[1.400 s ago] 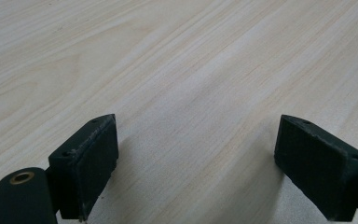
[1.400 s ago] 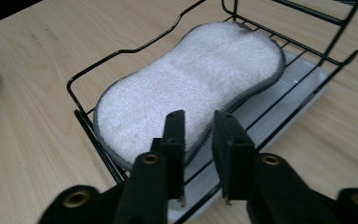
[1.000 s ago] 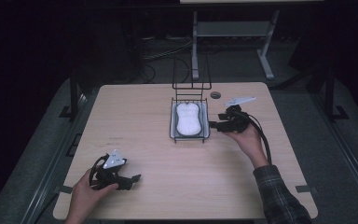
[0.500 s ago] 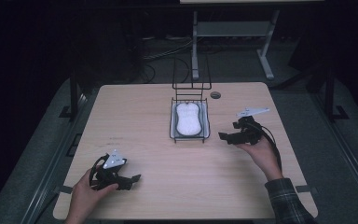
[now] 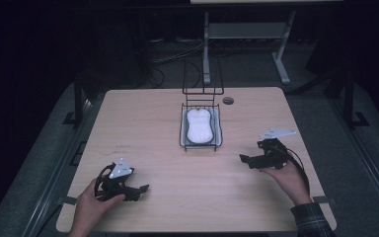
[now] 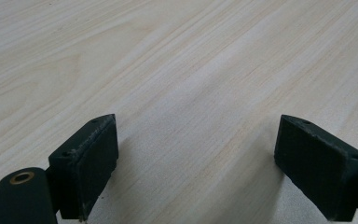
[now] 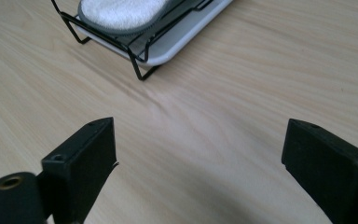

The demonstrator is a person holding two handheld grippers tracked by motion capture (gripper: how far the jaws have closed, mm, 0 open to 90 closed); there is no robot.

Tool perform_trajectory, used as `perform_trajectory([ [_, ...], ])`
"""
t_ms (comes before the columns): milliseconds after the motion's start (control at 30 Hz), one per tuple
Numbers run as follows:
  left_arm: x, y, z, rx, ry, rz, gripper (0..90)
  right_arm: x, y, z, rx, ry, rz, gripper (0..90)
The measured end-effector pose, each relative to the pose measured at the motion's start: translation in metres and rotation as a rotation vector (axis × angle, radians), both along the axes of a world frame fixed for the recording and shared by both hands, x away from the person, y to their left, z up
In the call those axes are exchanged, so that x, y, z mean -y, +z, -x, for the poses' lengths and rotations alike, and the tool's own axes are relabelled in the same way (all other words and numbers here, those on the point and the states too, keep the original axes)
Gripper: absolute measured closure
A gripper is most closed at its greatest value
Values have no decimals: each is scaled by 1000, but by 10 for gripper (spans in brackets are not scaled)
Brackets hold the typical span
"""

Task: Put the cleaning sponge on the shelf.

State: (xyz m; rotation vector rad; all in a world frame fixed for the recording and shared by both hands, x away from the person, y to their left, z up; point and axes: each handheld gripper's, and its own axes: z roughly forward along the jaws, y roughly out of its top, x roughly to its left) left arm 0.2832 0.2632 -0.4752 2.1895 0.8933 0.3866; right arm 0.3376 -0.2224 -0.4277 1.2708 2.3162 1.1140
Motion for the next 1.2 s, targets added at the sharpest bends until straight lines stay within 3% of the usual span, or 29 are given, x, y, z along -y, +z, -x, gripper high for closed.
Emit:
perform_trajectory([
  [200,0,0,0,0,0,1,128,11,-7,15,-26,-8,12,27],
  [433,0,0,0,1,-1,-1,128,23,-17,34,-48,-23,51,25],
  [767,0,0,0,2,-2,-2,128,45,-31,54,-77,-53,66,26],
  [1067,0,0,0,2,-2,-2,128,56,-47,68,-81,-65,110,23],
  [1200,0,0,0,2,-3,-3,128,58,-51,73,-45,-79,137,20],
])
